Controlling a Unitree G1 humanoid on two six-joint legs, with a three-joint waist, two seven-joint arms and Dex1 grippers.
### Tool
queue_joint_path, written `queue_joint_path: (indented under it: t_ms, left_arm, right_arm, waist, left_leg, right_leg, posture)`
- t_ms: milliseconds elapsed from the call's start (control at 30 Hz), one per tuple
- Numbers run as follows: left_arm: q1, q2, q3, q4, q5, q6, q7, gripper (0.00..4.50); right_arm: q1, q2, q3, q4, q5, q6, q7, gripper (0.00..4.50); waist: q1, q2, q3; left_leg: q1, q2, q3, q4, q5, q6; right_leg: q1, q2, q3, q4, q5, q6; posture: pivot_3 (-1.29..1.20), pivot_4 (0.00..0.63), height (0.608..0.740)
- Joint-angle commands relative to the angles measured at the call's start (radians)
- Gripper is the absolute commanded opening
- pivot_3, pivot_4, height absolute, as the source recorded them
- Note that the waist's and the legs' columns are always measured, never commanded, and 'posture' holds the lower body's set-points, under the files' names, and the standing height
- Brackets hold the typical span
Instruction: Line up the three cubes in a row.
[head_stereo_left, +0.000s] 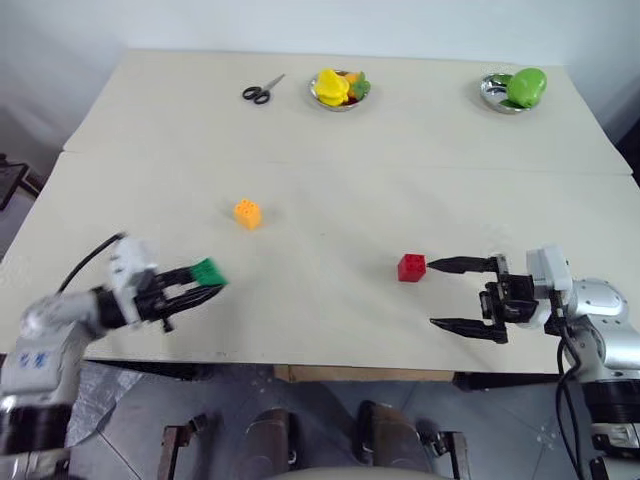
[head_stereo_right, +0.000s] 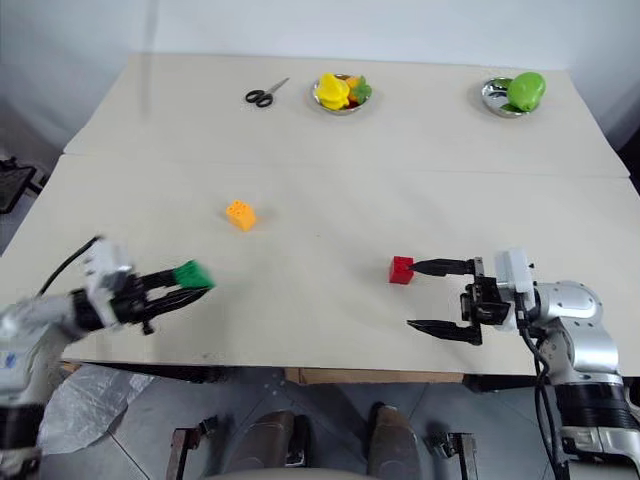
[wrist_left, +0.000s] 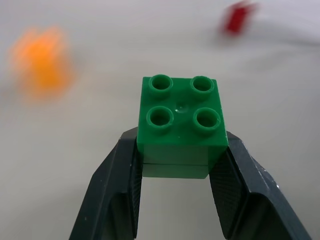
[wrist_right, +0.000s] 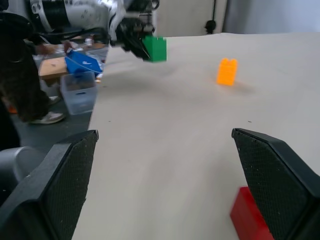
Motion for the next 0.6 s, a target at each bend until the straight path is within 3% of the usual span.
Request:
queue_joint_path:
  t_ms: [33, 267, 600]
  left_arm:
    - [-0.204, -0.081, -0.177, 0.103, 0.084, -0.001, -0.047, 1.5]
    - [-0.482, -0.274, -0.394, 0.453, 0.283, -0.08, -0.049, 1.5]
    - [-0.589, -0.415, -0.413, 0.75, 0.395, -0.29, -0.019, 1.5]
  right_arm:
    - [0.046, -0.01, -0.085, -0.029, 0.01, -0.014, -0.041, 4.5]
    - [0.142, 0.04, -0.142, -0.107, 0.005, -0.033, -0.134, 4.5]
    - [0.201, 0.06, -0.164, -0.151, 0.002, -0.051, -0.187, 4.5]
  waist:
    - [-0.002, 0.0, 0.0]
    - [-0.017, 0.0, 0.0]
    - [-0.007, -0.001, 0.0]
  left_leg:
    - [0.0, -0.001, 0.001, 0.001, 0.0, 0.0]
    - [-0.001, -0.001, 0.012, 0.001, 0.0, 0.0]
    - [-0.003, 0.004, 0.012, 0.005, 0.0, -0.001]
  right_leg:
    - [0.001, 0.001, 0.0, 0.0, 0.0, 0.001]
    - [0.0, 0.006, 0.001, -0.003, 0.0, 0.001]
    - [-0.001, 0.011, 0.004, -0.003, 0.001, 0.001]
  posture:
    - [0.0, 0.15, 0.74]
    - [0.0, 0.15, 0.74]
    - [0.0, 0.15, 0.74]
